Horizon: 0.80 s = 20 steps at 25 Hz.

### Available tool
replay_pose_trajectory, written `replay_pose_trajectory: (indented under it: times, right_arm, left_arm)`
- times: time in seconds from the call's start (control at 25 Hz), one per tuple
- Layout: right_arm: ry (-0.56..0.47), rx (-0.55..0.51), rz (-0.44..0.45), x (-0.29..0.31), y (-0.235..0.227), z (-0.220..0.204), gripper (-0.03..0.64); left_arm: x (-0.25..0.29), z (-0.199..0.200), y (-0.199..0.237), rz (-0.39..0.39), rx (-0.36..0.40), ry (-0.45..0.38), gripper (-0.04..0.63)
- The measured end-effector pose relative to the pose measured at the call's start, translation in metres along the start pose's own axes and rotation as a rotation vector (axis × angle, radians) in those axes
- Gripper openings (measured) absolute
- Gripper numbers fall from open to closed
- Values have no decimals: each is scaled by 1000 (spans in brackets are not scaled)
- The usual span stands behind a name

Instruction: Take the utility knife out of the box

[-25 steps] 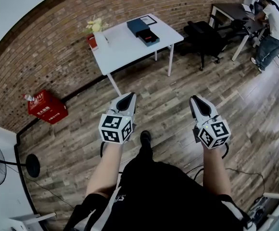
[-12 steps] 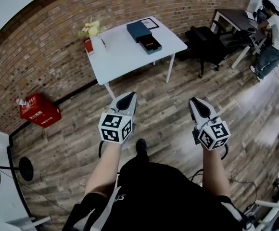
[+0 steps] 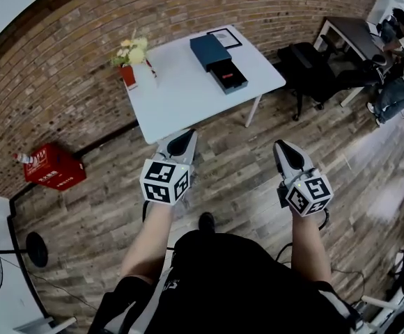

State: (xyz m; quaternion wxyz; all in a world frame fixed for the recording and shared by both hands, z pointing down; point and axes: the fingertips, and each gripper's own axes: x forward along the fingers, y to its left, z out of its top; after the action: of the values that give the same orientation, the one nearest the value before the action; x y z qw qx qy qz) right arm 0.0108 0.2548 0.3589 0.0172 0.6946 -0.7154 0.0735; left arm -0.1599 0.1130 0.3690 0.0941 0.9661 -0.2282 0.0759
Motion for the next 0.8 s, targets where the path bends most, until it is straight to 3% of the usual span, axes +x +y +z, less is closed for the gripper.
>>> replay_pose_trajectory:
  times: [0.2,0.44,0.6,0.8]
  right_arm:
    - [7,-10,33,53,-2,6,25]
    - [16,5,64,97,-20,4,23]
    - [19,16,99,134,-52,1,21]
    - [17,25,136,191,-124,4,18]
  left_arm:
    - [22,18,49,24,20,-11,8]
    - [53,23,68,18,10,-3,8]
    - [99,19,77,25,-2,22,8]
    - [181,30,86,52,9,39,8]
